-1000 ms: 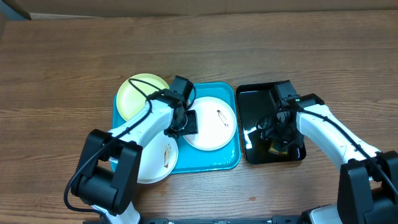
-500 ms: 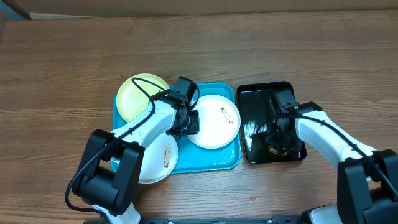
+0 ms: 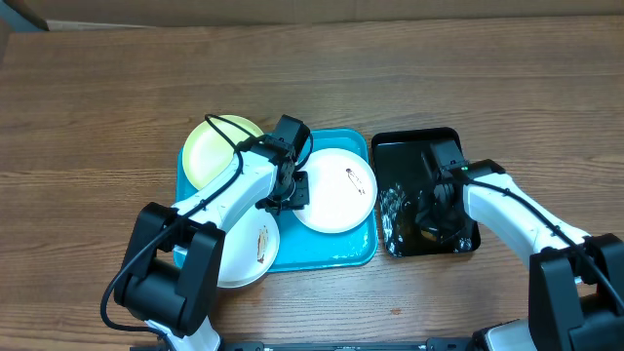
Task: Clean dirty plates on tray and stack at the side
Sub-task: 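Reach the left gripper to the right white plate and grip its rim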
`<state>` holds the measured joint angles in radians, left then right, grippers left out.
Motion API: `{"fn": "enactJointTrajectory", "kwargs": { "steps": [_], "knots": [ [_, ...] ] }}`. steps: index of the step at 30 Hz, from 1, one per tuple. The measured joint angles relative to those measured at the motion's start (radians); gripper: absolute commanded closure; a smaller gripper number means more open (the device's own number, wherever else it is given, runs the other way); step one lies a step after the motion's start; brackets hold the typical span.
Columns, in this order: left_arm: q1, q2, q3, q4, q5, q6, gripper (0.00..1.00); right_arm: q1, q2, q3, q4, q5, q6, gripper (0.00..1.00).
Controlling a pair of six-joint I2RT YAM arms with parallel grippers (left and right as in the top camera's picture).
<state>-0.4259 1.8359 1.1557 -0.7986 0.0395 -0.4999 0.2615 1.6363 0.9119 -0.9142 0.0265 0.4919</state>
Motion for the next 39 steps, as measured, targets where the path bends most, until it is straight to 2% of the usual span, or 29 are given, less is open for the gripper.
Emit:
{"fn": "enactJointTrajectory", "kwargs": {
  "steps": [1, 2, 4, 7, 16, 21, 24, 27, 29, 30, 32, 33, 37, 39],
  "knots": [
    [0.0, 0.0, 0.002, -0.007, -0.012, 0.003, 0.76, 0.0, 0.0, 0.017, -0.015, -0.001, -0.006, 0.53],
    [0.0, 0.0, 0.003, -0.014, -0.02, 0.003, 0.76, 0.0, 0.0, 0.037, -0.032, 0.0, -0.011, 0.4],
    [0.0, 0.0, 0.003, -0.03, -0.035, 0.004, 0.75, 0.0, 0.0, 0.072, -0.049, 0.001, -0.02, 0.24],
    [0.0, 0.0, 0.003, -0.042, -0.055, 0.004, 0.75, 0.0, 0.0, 0.097, -0.048, 0.019, -0.025, 0.23],
    [0.0, 0.0, 0.003, -0.048, -0.082, 0.005, 0.66, 0.0, 0.0, 0.09, -0.018, 0.087, -0.009, 0.23],
    [0.0, 0.0, 0.003, -0.048, -0.082, 0.005, 0.65, 0.0, 0.0, 0.043, 0.062, 0.105, 0.029, 0.25],
    [0.0, 0.0, 0.003, -0.051, -0.082, 0.005, 0.64, 0.0, 0.0, 0.01, 0.106, 0.119, 0.052, 0.32],
    [0.0, 0.0, 0.004, -0.051, -0.082, 0.005, 0.64, 0.0, 0.0, -0.013, 0.155, 0.134, 0.066, 0.46],
    [0.0, 0.0, 0.004, -0.051, -0.082, 0.004, 0.64, 0.0, 0.0, -0.02, 0.174, 0.14, 0.072, 0.65],
    [0.0, 0.0, 0.004, -0.051, -0.082, 0.004, 0.64, 0.0, 0.0, -0.023, 0.179, 0.141, 0.077, 0.71],
    [0.0, 0.0, 0.004, -0.052, -0.082, 0.005, 0.64, 0.0, 0.0, -0.024, 0.193, 0.146, 0.08, 0.72],
    [0.0, 0.0, 0.004, -0.051, -0.082, 0.004, 0.64, 0.0, 0.0, -0.024, 0.199, 0.145, 0.081, 0.71],
    [0.0, 0.0, 0.004, -0.055, -0.083, 0.005, 0.62, 0.0, 0.0, -0.025, 0.232, 0.147, 0.082, 0.36],
    [0.0, 0.0, 0.004, -0.055, -0.083, 0.005, 0.61, 0.0, 0.0, -0.025, 0.222, 0.146, 0.08, 0.27]
  ]
}}
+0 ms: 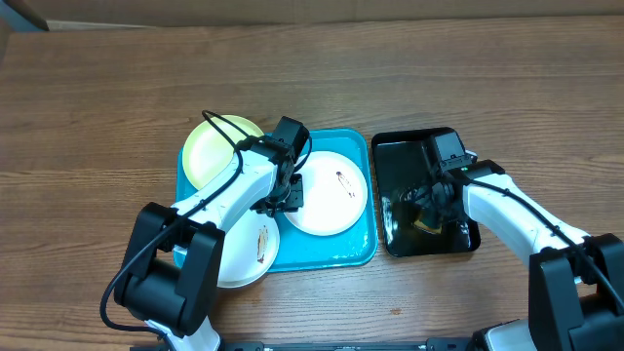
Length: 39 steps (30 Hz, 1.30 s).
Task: Clean dirty plates on tray and stack at the side
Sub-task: 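Reach the left gripper to the right white plate and grip its rim, then carry the sponge with the right gripper onto the held white plate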
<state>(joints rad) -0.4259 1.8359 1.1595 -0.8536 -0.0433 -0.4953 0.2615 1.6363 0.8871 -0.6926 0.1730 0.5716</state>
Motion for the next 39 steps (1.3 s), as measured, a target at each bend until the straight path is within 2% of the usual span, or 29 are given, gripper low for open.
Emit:
{"fn": "enactJointTrajectory", "kwargs": {
  "steps": [6, 9, 11, 12, 16, 20, 22, 24, 27, 29, 31, 33, 34, 39],
  "knots": [
    [0.0, 0.0, 0.001, 0.0, 0.0, 0.0, 0.61, 0.0, 0.0, 0.0, -0.055, -0.001, 0.003, 0.25],
    [0.0, 0.0, 0.001, 0.0, 0.0, 0.0, 0.61, 0.0, 0.0, -0.009, -0.034, -0.001, 0.003, 0.34],
    [0.0, 0.0, 0.001, 0.0, -0.002, 0.0, 0.6, 0.0, 0.0, -0.021, -0.019, -0.002, 0.002, 0.84],
    [0.0, 0.0, 0.001, 0.0, -0.003, 0.0, 0.6, 0.0, 0.0, -0.027, -0.011, -0.002, 0.001, 0.96],
    [0.0, 0.002, 0.001, 0.0, -0.003, 0.0, 0.57, 0.0, 0.0, -0.037, -0.004, -0.019, 0.004, 0.96],
    [0.0, 0.002, 0.001, 0.003, -0.003, 0.0, 0.53, 0.0, 0.0, 0.006, -0.132, -0.039, -0.021, 0.96],
    [0.0, 0.002, 0.001, 0.004, -0.004, 0.0, 0.51, 0.0, -0.003, 0.074, -0.232, -0.044, -0.042, 0.96],
    [0.0, 0.003, 0.001, 0.004, -0.004, 0.0, 0.44, 0.0, -0.013, 0.148, -0.302, -0.046, -0.055, 0.96],
    [0.0, 0.003, 0.001, 0.004, -0.006, -0.003, 0.41, 0.0, -0.04, 0.217, -0.332, -0.047, -0.067, 0.96],
    [0.0, 0.004, 0.001, 0.004, -0.006, -0.003, 0.56, 0.0, -0.05, 0.225, -0.332, -0.046, -0.072, 0.96],
    [0.0, 0.005, 0.001, 0.004, -0.006, 0.0, 0.81, 0.0, -0.05, 0.225, -0.34, -0.05, -0.074, 0.96],
    [0.0, 0.005, 0.001, 0.004, -0.007, 0.0, 0.94, 0.0, -0.05, 0.225, -0.365, -0.076, -0.076, 0.96],
    [0.0, 0.005, 0.001, 0.004, -0.006, 0.001, 0.96, 0.0, -0.05, 0.225, -0.378, -0.094, -0.075, 0.96],
    [0.0, 0.005, 0.006, 0.005, -0.005, -0.003, 0.96, 0.0, -0.05, 0.225, -0.368, -0.144, -0.082, 0.96]
  ]
}}
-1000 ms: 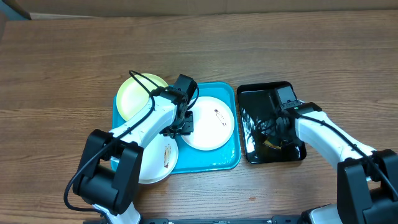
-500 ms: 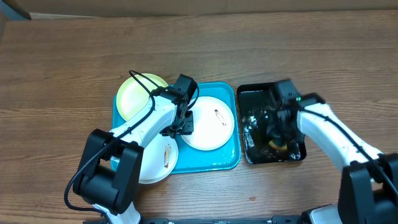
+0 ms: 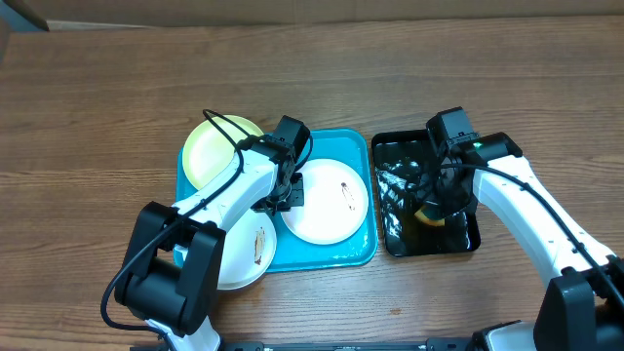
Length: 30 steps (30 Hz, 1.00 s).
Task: Clean dirty plates on tray and stack at the side
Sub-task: 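Carry the sponge with the right gripper onto the held white plate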
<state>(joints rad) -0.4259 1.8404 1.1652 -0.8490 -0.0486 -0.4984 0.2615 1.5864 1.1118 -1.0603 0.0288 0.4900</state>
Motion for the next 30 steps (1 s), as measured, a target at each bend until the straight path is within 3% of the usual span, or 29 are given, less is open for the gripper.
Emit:
{"fn": "enactJointTrajectory", "kwargs": {
  "steps": [12, 20, 26, 30],
  "knots": [
    [0.0, 0.0, 0.0, 0.0, 0.0, -0.023, 0.96, 0.002, 0.0, 0.0, 0.096, -0.131, -0.126, 0.96],
    [0.0, 0.0, 0.001, 0.006, 0.0, -0.106, 0.96, 0.011, 0.0, 0.0, 0.262, -0.364, -0.301, 0.96],
    [0.0, 0.0, 0.0, 0.009, 0.003, -0.132, 0.96, 0.1, 0.0, 0.0, 0.317, -0.421, -0.402, 0.96],
    [0.0, 0.0, 0.001, 0.01, 0.003, -0.136, 0.96, 0.21, 0.0, 0.0, 0.349, -0.339, -0.438, 0.96]
  ]
}}
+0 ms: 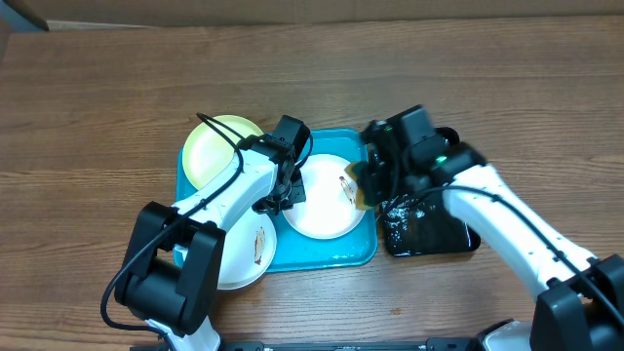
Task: Clean dirty plates on tray and stack at the side
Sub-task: 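Carry the sponge with the right gripper onto the held white plate, then scrub the white plate surface with the sponge in the right gripper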
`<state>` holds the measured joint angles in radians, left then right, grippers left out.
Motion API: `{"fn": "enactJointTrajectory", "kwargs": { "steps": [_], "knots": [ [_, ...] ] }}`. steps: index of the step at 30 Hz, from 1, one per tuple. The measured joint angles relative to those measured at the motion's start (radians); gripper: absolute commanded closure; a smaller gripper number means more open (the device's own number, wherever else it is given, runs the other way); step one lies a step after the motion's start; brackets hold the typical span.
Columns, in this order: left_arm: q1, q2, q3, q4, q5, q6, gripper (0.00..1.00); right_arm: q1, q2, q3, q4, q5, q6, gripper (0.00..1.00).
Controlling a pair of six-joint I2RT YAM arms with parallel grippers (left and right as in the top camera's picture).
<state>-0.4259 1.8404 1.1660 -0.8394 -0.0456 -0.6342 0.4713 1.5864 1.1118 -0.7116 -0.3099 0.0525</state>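
A white plate (322,200) with a small dark smear lies on the blue tray (327,252). My left gripper (290,191) is at the plate's left rim and looks shut on it. My right gripper (369,183) hangs over the plate's right rim, shut on a yellowish sponge (358,185). A second white plate (250,250) with a brown smear lies at the tray's near left corner, overhanging the tray's edge. A pale green plate (214,151) rests at the tray's far left corner.
A black tub (434,234) with wet, glistening contents stands right of the blue tray, partly under my right arm. Brown wooden table (117,97) stretches all around, widest at the back and the left.
My right gripper has left the black tub and moved left with the sponge, now over the right rim of the middle white plate. The left gripper still holds that plate's left rim.
My right gripper was low in the black tub on something dark yellow, and still there at the following moment. Then it stood higher over the tub with the sponge. Now it is at the plate. The left gripper kept to the plate's rim while the plate shifted slightly left.
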Motion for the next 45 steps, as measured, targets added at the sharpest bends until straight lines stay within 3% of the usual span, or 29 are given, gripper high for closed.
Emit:
{"fn": "enactJointTrajectory", "kwargs": {
  "steps": [7, 16, 17, 21, 23, 32, 45],
  "knots": [
    [0.0, 0.0, 0.0, 0.0, 0.0, -0.003, 0.96, 0.135, 0.013, 0.0, 0.077, 0.158, -0.012, 0.96],
    [0.0, 0.0, 0.0, -0.001, 0.001, -0.003, 0.96, 0.145, 0.15, -0.009, 0.193, 0.215, 0.0, 0.96],
    [0.0, 0.0, 0.0, -0.001, 0.001, -0.003, 0.96, 0.145, 0.166, -0.009, 0.199, 0.216, 0.0, 0.92],
    [0.0, 0.0, 0.0, -0.001, 0.001, -0.003, 0.96, 0.145, 0.206, -0.01, 0.197, 0.217, 0.004, 0.45],
    [0.0, 0.0, 0.0, -0.001, 0.001, -0.003, 0.96, 0.145, 0.208, -0.011, 0.197, 0.217, 0.0, 0.38],
    [0.0, 0.0, 0.0, -0.002, 0.004, -0.004, 0.96, 0.145, 0.208, -0.014, 0.2, 0.227, 0.004, 0.38],
    [0.0, 0.0, 0.0, -0.002, 0.004, -0.004, 0.96, 0.161, 0.208, -0.067, 0.204, 0.25, 0.006, 0.81]
  ]
}}
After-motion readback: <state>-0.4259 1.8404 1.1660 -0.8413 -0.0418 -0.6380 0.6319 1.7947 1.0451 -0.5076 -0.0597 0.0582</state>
